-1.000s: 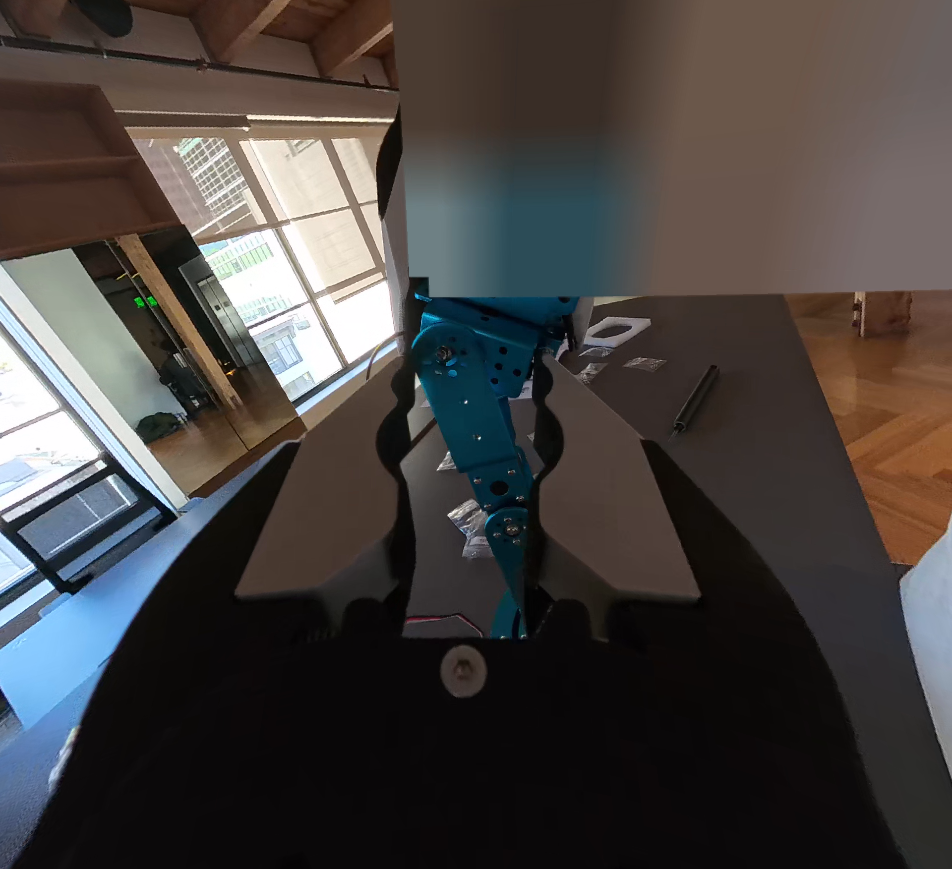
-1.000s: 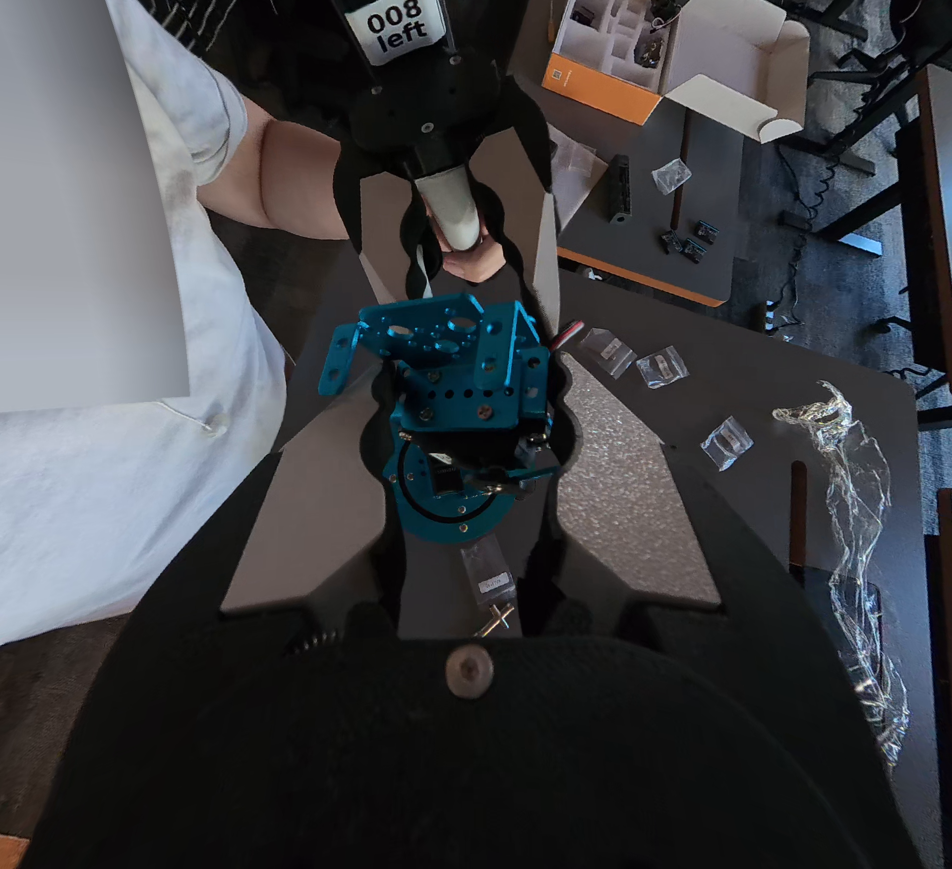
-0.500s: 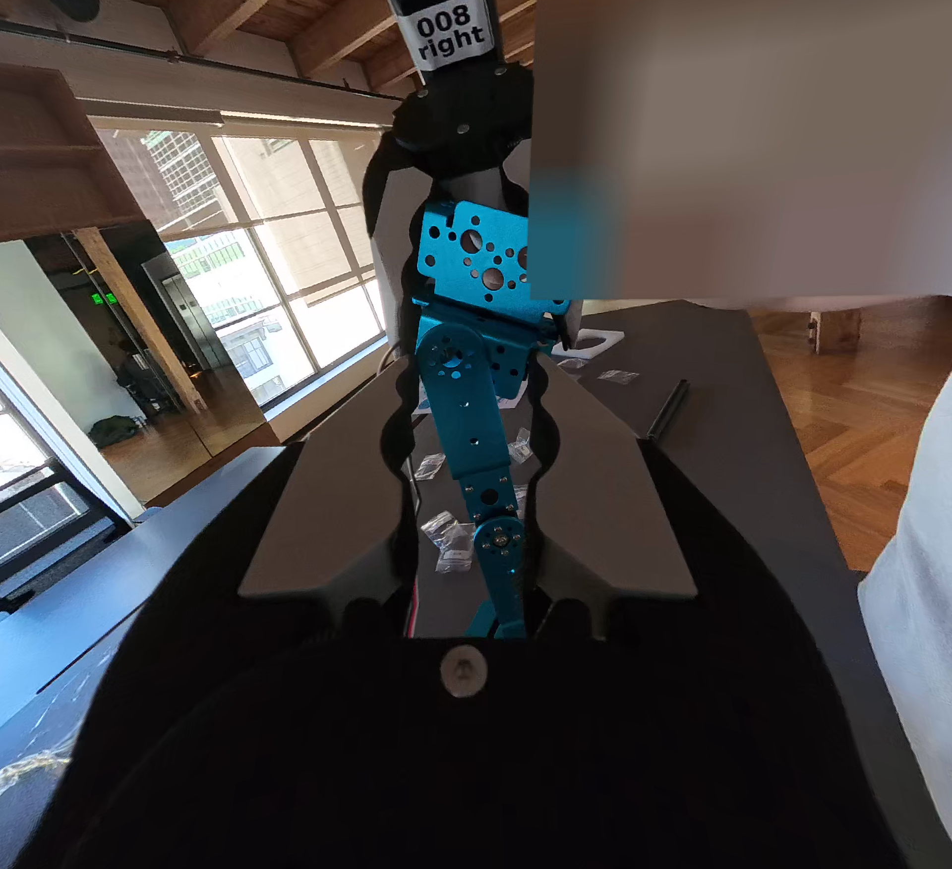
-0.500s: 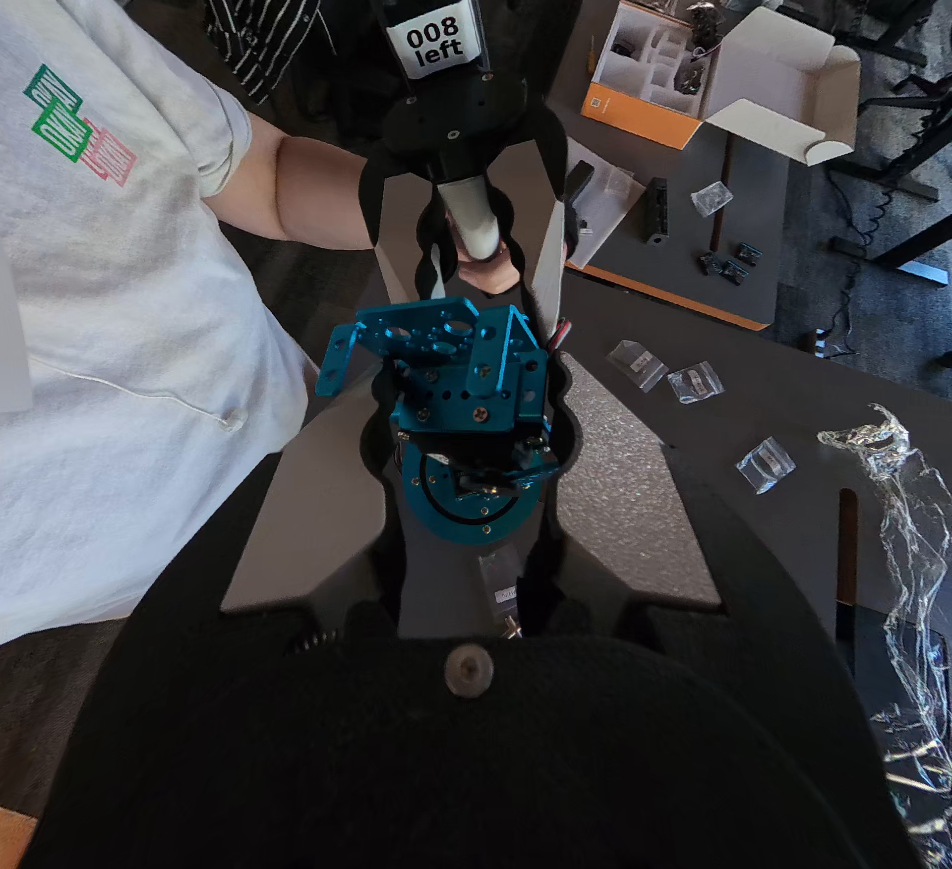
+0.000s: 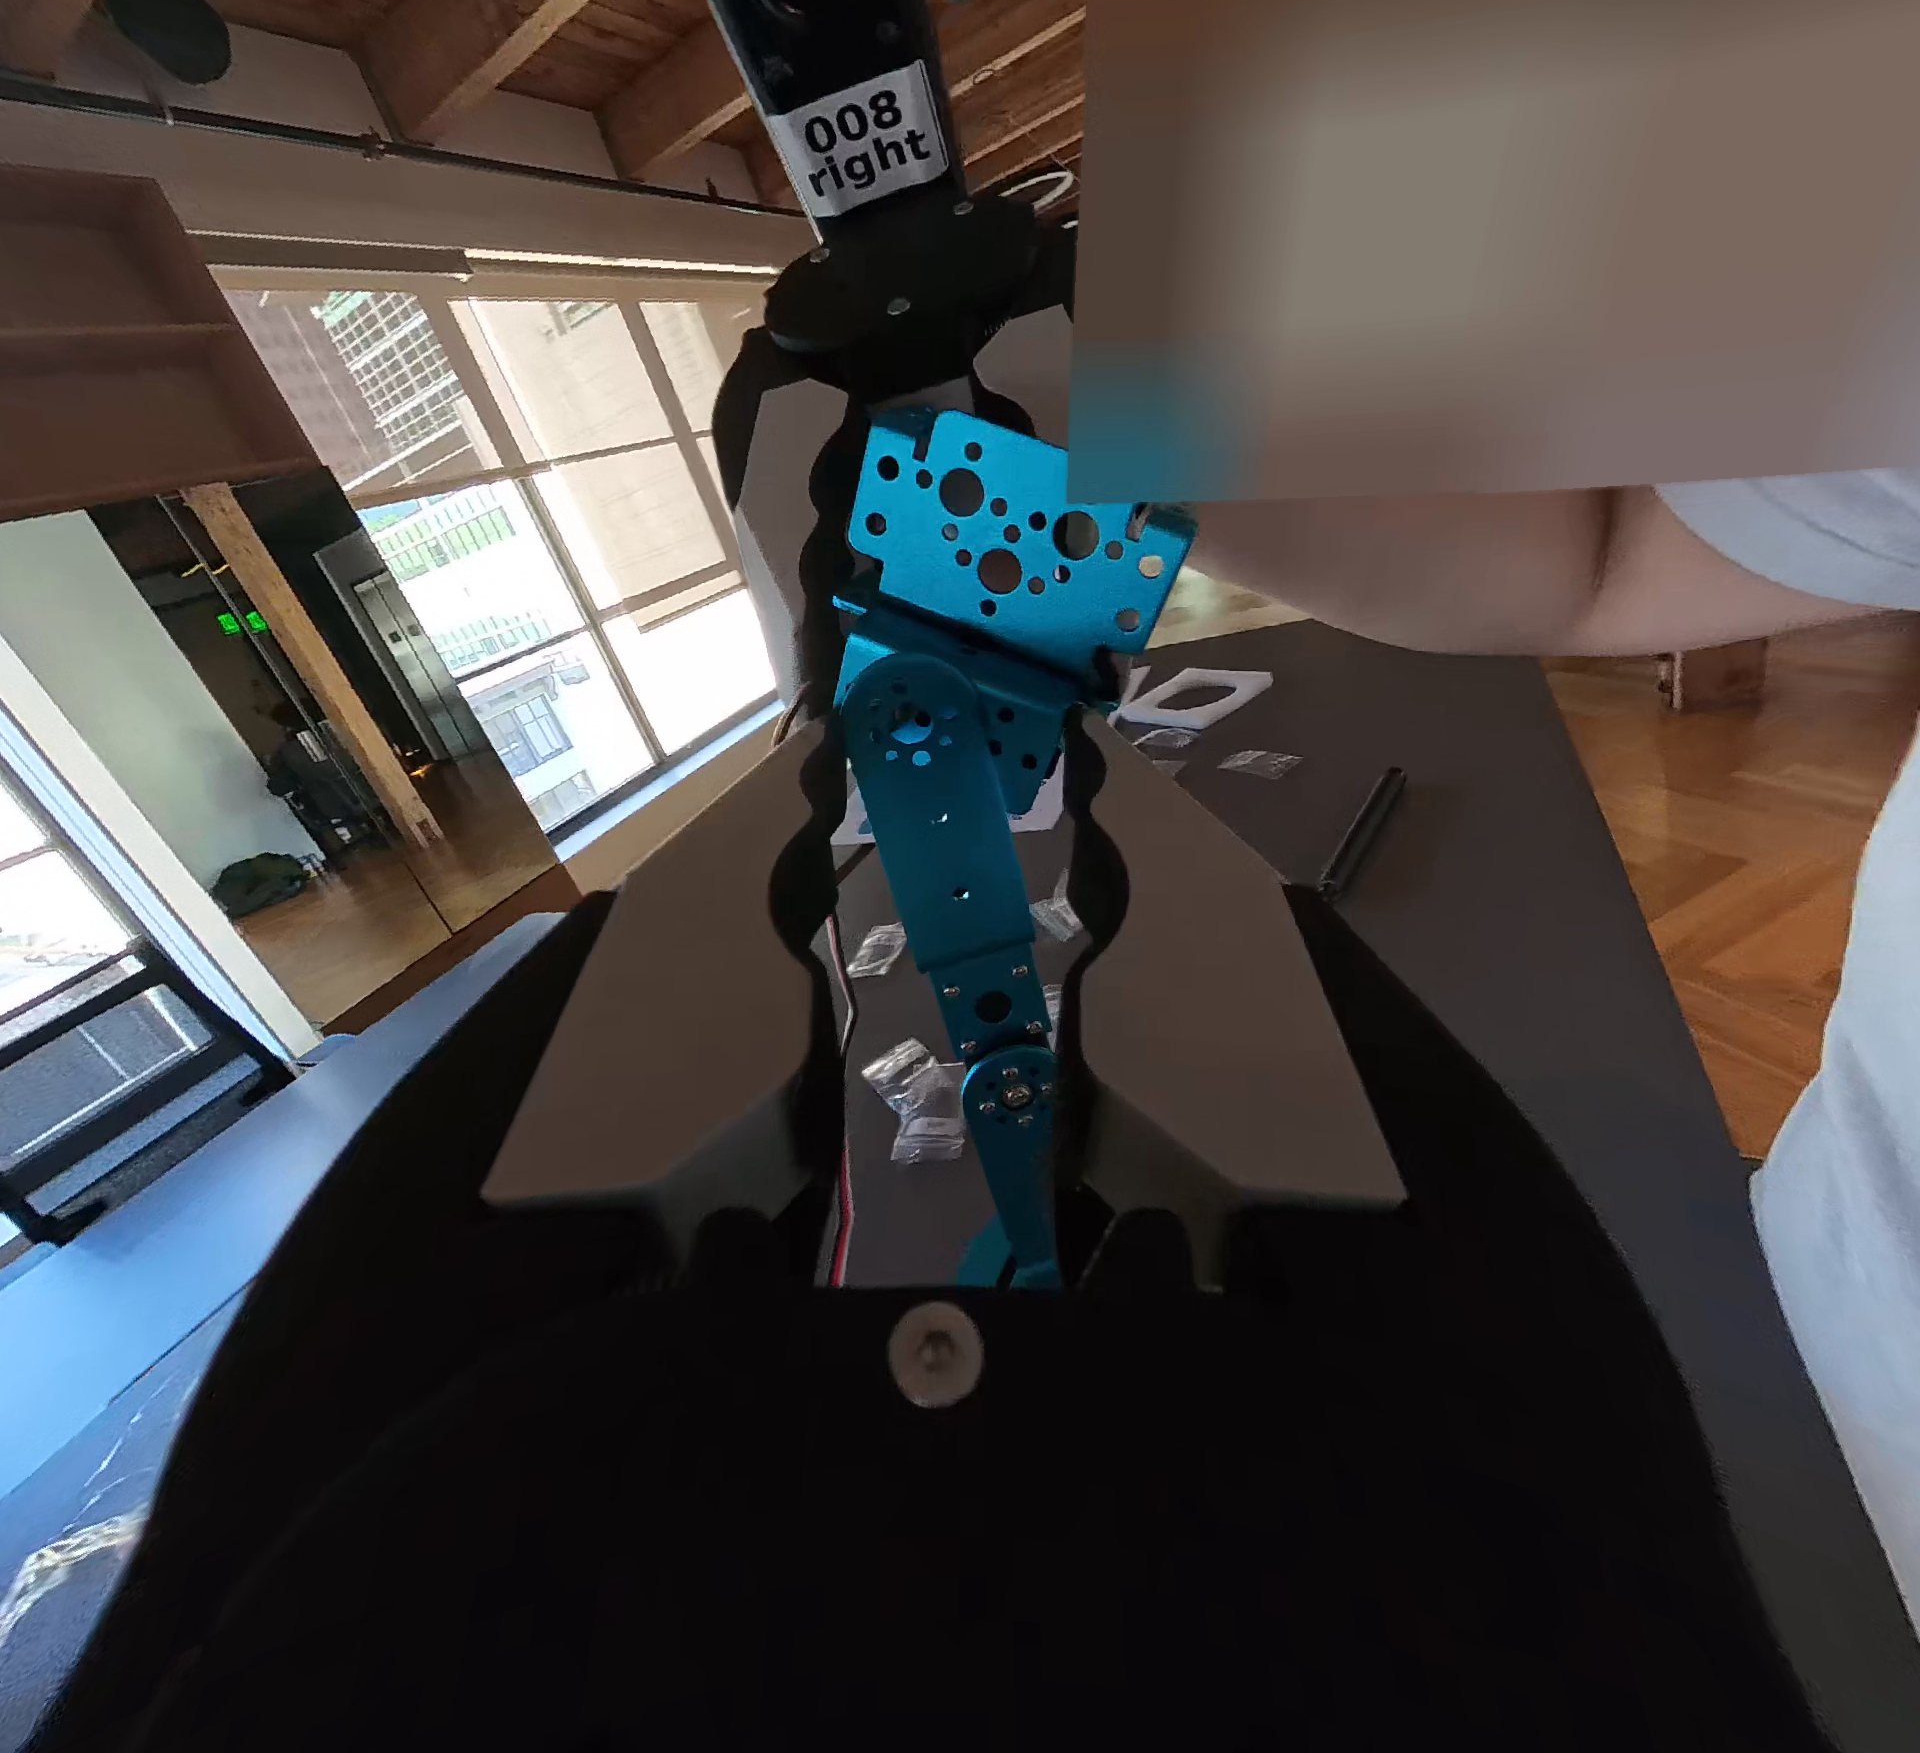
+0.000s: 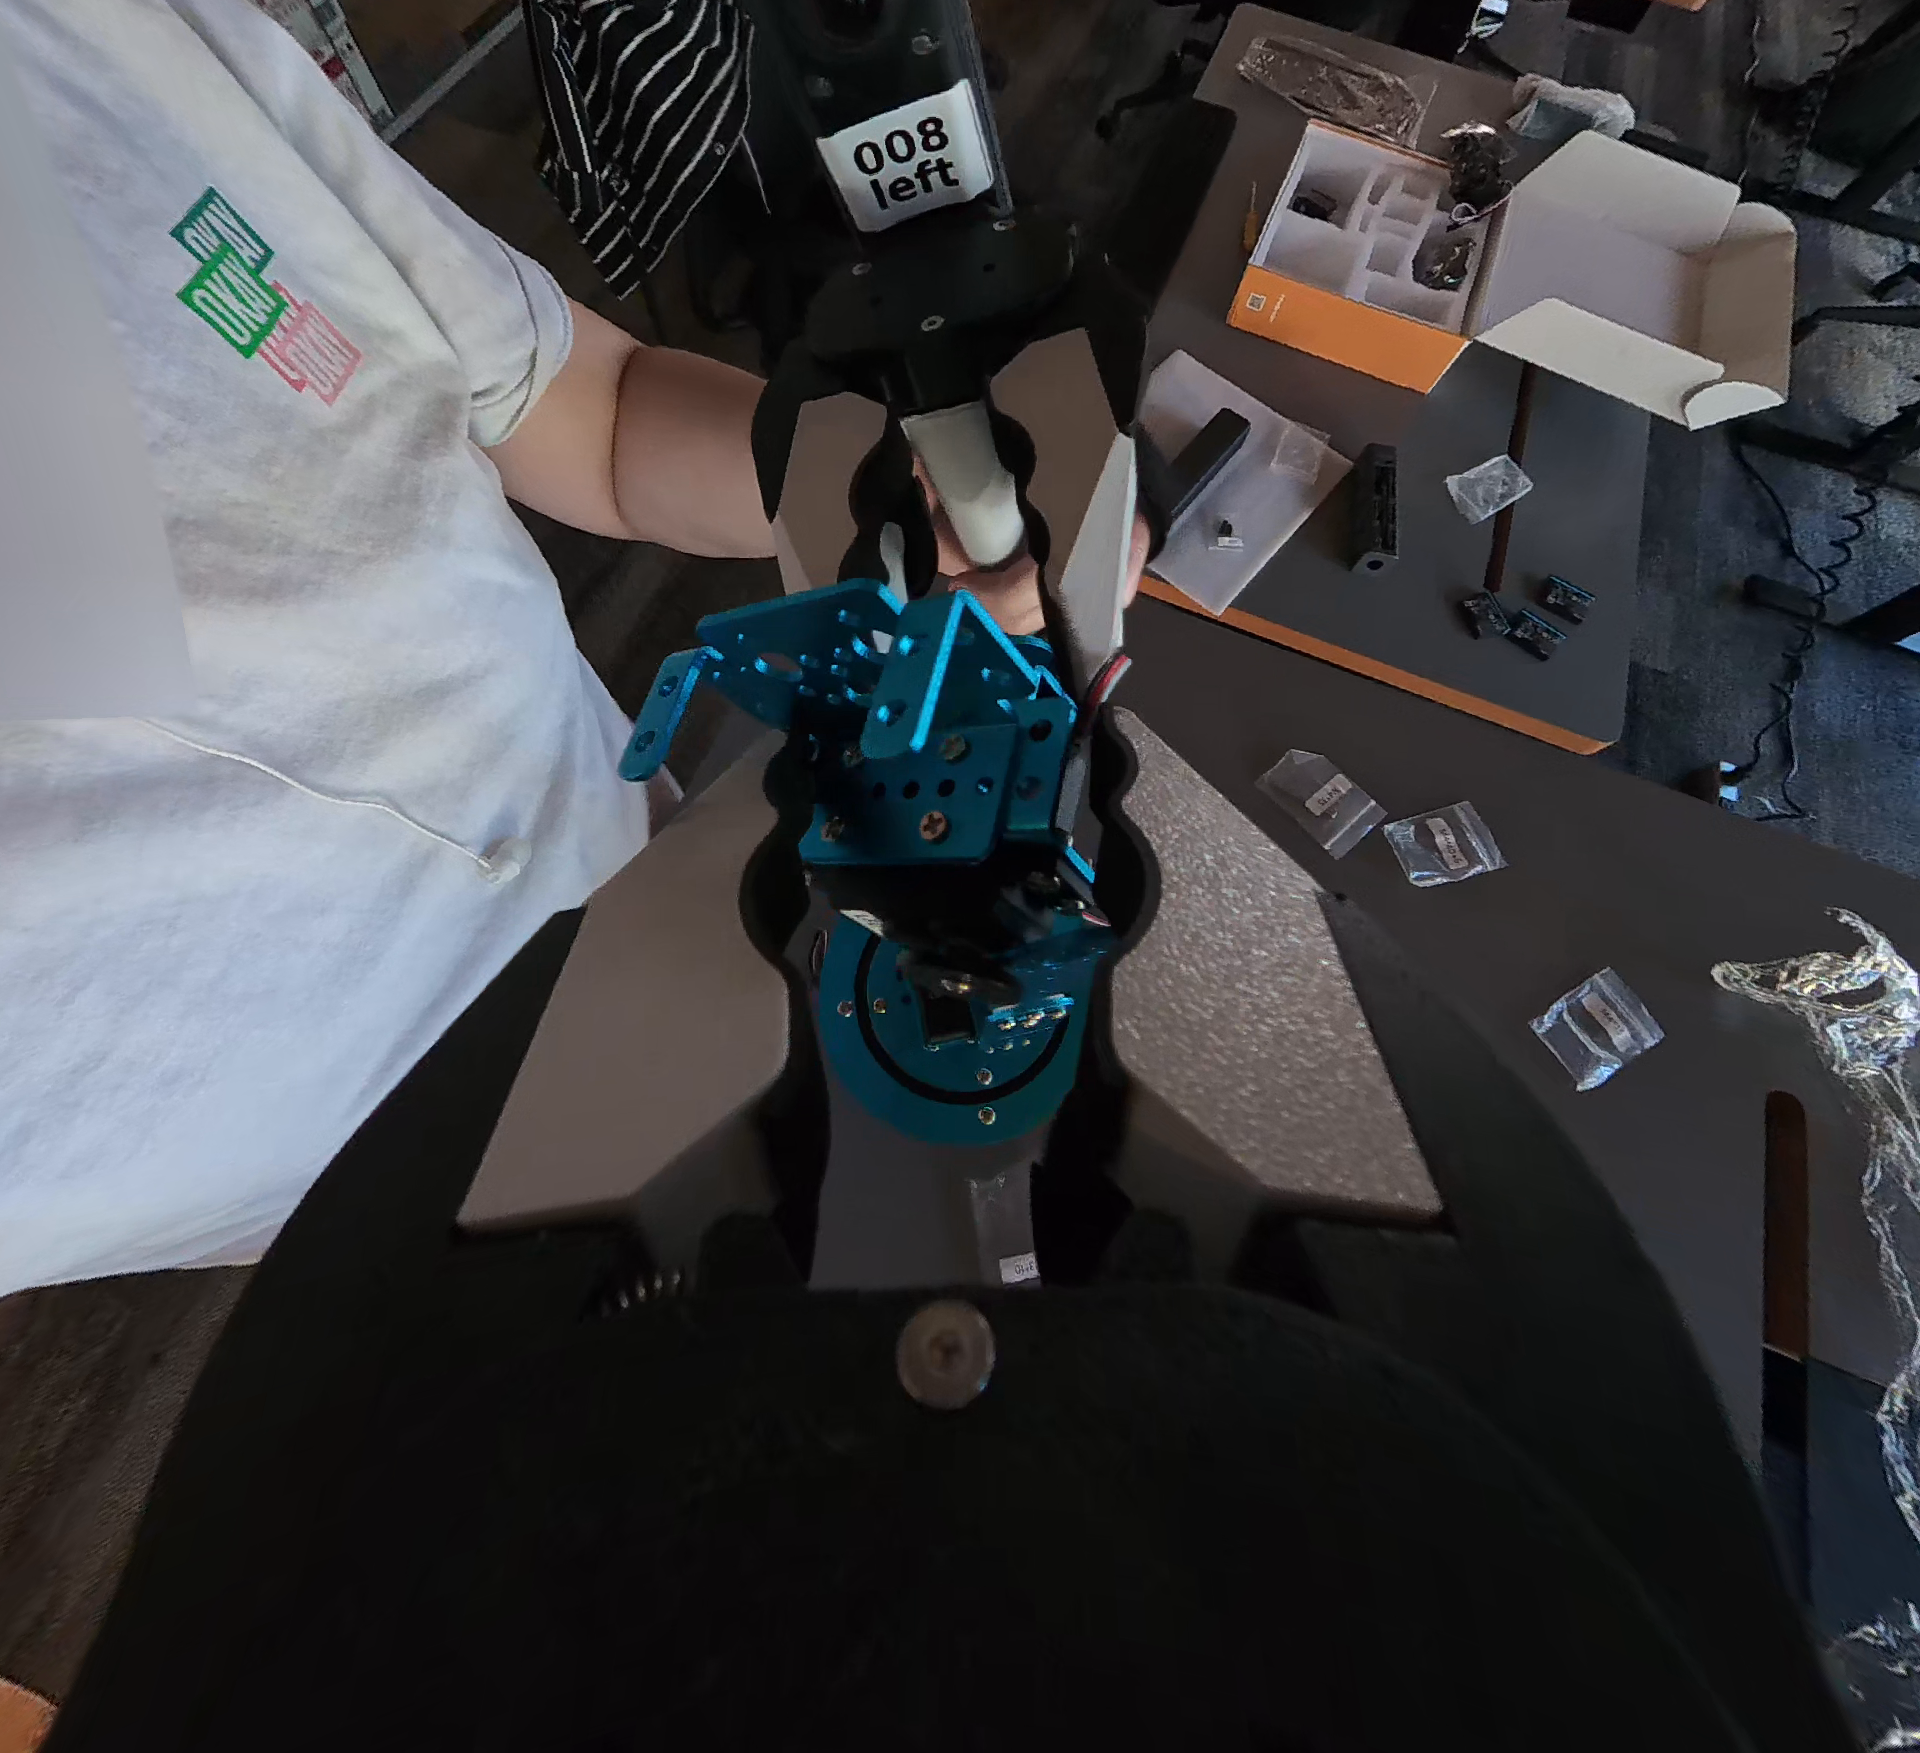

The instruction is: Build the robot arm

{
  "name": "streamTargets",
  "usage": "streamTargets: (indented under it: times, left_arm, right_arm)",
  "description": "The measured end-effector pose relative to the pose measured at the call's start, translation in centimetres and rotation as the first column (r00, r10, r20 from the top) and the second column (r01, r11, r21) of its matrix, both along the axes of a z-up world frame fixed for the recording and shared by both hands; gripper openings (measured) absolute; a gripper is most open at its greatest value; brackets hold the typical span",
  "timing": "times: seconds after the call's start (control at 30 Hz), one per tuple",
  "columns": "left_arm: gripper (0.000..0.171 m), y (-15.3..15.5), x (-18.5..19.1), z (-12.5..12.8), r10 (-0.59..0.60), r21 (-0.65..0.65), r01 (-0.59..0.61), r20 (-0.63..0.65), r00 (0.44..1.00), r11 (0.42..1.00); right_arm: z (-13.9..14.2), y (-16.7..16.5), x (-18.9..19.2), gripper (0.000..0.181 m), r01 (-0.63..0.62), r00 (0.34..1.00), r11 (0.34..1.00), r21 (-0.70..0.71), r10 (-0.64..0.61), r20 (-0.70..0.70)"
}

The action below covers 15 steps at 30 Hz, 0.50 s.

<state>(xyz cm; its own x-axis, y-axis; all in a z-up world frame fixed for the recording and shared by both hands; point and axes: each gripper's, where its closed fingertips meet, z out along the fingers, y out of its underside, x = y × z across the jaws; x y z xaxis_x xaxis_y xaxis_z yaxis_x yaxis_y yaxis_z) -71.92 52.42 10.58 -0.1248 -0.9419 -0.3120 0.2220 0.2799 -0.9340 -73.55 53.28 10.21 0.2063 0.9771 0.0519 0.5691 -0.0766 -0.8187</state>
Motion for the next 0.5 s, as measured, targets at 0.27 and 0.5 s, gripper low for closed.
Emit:
streamTargets:
  times: [0.27,0.5]
  left_arm:
    - [0.038,0.21,-0.15,0.02,0.017,0.016,-0.018,0.045,0.999,1.000]
    - [0.038,0.51,-0.28,0.04,0.011,0.011,-0.012,0.075,0.997,1.000]
  right_arm:
    - [-0.03,0.17,-0.14,0.055,-0.009,1.000,1.000,0.003,0.009,-0.005]
    - [0.15,0.60,-0.11,0.057,0.022,1.000,0.997,0.069,-0.021,-0.016]
